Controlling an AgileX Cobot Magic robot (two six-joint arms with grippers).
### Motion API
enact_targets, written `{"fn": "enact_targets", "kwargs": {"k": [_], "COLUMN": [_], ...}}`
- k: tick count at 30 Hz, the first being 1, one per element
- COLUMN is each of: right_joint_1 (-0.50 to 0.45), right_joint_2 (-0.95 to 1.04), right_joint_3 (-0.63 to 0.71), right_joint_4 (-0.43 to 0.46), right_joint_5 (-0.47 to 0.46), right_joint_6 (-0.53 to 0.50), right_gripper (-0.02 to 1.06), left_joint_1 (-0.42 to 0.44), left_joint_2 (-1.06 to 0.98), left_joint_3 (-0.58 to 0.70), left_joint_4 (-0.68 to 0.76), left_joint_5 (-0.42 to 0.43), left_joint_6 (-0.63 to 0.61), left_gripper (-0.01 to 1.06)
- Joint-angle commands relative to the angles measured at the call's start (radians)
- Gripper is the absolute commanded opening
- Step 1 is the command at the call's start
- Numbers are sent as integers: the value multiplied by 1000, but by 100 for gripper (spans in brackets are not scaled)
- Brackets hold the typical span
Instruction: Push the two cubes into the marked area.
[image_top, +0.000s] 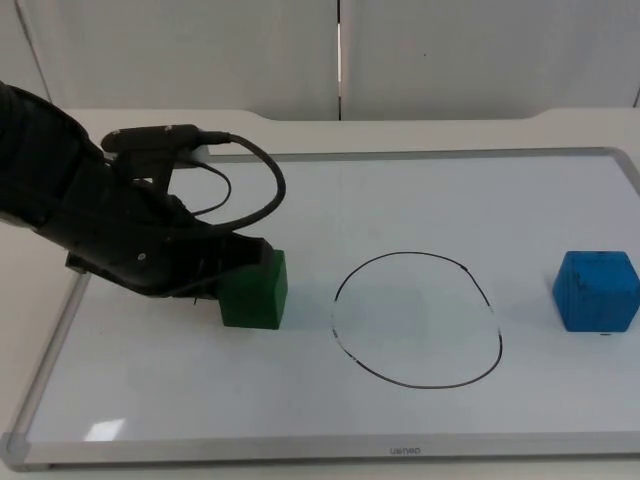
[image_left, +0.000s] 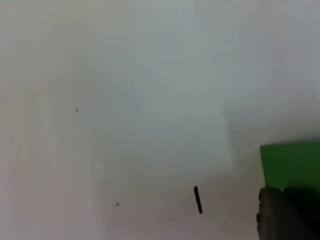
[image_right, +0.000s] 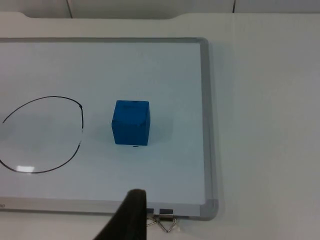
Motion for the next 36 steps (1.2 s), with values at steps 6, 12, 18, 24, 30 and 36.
{"fn": "enact_targets", "kwargs": {"k": [6,12,18,24,30,36], "right_joint_1": [-4,-4,-4,-4,-4,-4], "right_joint_2": [-4,-4,-4,-4,-4,-4], "right_joint_3": [0,0,0,0,0,0], "right_joint_4": [0,0,0,0,0,0], "right_joint_5": [-7,-7,-7,-7,-7,-7], "right_joint_6": [2,2,2,2,2,2], "right_gripper": [105,105,105,105,105,105], "left_joint_1": [-5,-5,-5,-5,-5,-5], "left_joint_2": [1,1,1,1,1,4], "left_joint_3": [-4,-4,-4,-4,-4,-4], "left_joint_4": [-33,-41,-54,-56,-59,-87], "left_joint_5": [85,96,158,165,182,213], "left_joint_6": [0,0,0,0,0,0], "left_gripper": [4,4,4,4,4,4]}}
